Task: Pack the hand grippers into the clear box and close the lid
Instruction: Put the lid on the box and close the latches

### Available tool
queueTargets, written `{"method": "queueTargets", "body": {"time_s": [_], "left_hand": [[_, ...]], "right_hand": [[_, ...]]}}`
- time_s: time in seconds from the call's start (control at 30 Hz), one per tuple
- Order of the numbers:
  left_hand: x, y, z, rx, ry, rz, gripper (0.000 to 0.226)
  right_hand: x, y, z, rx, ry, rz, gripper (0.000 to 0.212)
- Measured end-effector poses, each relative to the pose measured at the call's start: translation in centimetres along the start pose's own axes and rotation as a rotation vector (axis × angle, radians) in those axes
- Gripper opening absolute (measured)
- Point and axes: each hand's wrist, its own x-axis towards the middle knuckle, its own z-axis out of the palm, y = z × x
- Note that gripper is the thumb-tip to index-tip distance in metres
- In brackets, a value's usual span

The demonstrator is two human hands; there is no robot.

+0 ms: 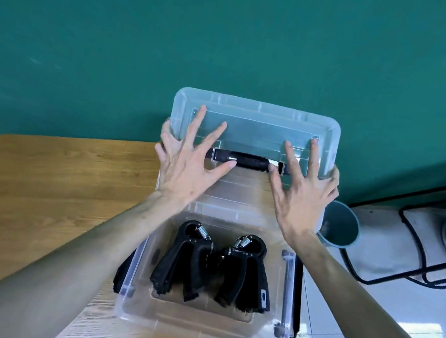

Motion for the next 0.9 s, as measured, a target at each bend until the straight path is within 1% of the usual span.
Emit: {"method": "queueTargets", "body": {"time_s": [0.13,0.3,0.43,0.53,0.6,0.7,0.9], "left_hand": [[-4.7,0.2,-1.6,0.037,-0.067,0.016,0.08],[-12.1,-1.2,-1.0,0.064,-0.155,0.002,0.082],[-15.3,-2.2,-0.3,0.122,-0.266,-0.004,0.083],[-16.9,-2.8,0.5,0.129,-0.322,0.031,0.083],[-17.7,-3.0,1.1,0.14,-0.355,0.019,0.083],[-18.9,-3.3,1.9,0.199,-0.336,0.016,0.083],[-19.0,-3.9,2.5,0.228,-0.296,0.021,0.082]], "right_hand": [[-4.9,0.5,-2.4,-0.032,-0.097,0.028,0.051],[-11.9,1.2,-3.5,-0.083,-0.203,0.004,0.054],[-16.7,1.5,-3.4,-0.089,-0.252,0.036,0.055],[-19.8,2.1,-2.9,-0.09,-0.3,0.055,0.057],[-21.0,2.4,-2.5,-0.106,-0.326,0.051,0.06],[-21.8,2.7,-2.0,-0.138,-0.341,0.045,0.061],[-21.3,2.4,-1.7,-0.163,-0.362,0.012,0.062]]}}
